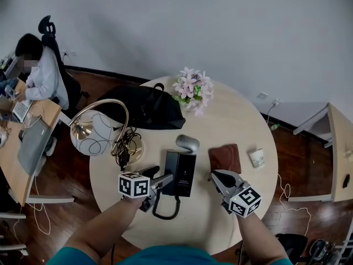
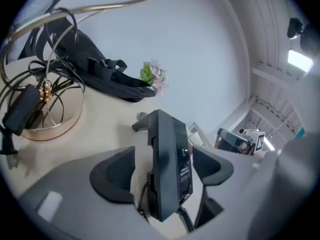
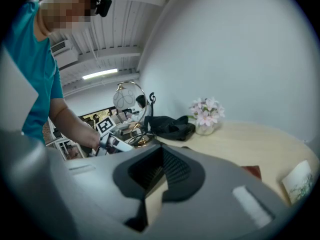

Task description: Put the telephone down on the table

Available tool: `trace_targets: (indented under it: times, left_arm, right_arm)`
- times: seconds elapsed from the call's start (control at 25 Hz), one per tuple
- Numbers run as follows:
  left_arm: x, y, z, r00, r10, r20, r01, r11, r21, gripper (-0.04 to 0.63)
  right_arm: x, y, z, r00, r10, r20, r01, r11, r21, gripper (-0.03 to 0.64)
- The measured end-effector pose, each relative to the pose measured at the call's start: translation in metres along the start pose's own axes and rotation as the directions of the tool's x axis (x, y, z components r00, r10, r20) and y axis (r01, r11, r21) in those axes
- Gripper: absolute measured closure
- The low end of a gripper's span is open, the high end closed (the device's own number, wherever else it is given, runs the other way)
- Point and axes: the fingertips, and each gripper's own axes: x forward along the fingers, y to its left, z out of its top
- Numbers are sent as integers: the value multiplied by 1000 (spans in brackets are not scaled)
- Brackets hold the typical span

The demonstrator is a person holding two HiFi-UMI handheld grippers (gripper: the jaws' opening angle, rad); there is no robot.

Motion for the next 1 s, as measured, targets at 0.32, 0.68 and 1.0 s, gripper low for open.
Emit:
trace_targets:
  times: [0.32,0.68,1.0]
  left_arm:
    - [-81,-64,3,979,-142,145,117,979,167,438]
    - [-153,-152,-22,964,-243,107,172,879,444,589]
    - [-177,-250,-93,961,-221,167,122,880,460,589]
  right_arm:
    - [-28,44,23,998,-35,47,35,999,3,615]
    - [-90,115,35,988,-94,123,93,996,13,615]
    - [-177,178,5,990,-29,141,31,999,-13,615]
